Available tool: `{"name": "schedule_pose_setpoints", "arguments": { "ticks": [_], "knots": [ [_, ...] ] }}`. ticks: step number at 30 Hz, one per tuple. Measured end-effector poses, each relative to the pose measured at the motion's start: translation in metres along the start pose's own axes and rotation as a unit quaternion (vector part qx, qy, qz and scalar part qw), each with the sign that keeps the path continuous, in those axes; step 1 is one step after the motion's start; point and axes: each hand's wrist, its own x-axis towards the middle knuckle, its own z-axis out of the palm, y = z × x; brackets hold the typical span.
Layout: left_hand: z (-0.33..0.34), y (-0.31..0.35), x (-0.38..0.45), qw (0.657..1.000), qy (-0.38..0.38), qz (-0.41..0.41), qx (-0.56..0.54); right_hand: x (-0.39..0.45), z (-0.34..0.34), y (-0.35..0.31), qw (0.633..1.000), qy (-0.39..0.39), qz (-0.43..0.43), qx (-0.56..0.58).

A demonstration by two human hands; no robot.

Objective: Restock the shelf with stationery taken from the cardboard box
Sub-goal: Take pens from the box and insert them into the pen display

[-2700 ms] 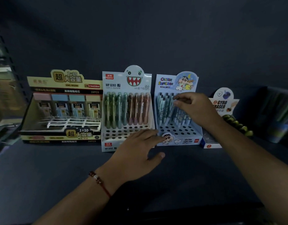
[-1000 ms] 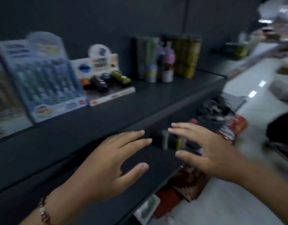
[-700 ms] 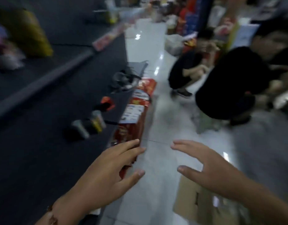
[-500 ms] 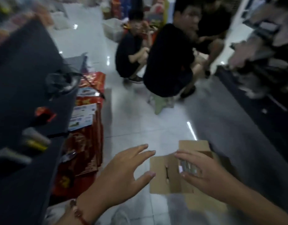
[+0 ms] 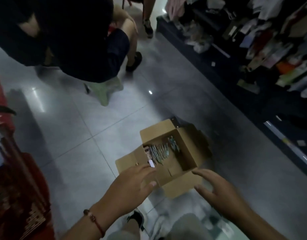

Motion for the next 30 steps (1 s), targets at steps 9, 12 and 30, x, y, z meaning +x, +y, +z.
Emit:
{"name": "schedule_pose_setpoints", "arguments": {
  "ticks": [9,12,30],
  "knots": [
    [0.139,-0.09,0.231,0.996,-0.048,-0.067,-0.036,0.229,0.066,0.156,0.996,-0.023,0.091,0.01],
    [0.236,-0.146,0.327,0.994,-0.044,-0.097,-0.039,0.334,0.121,0.239,0.995,-0.043,0.088,0.002],
    [0.552,-0.315,0.583,0.959,0.101,-0.184,0.189,0.61,0.342,0.443,0.957,0.0,0.274,0.092]
  ]
}}
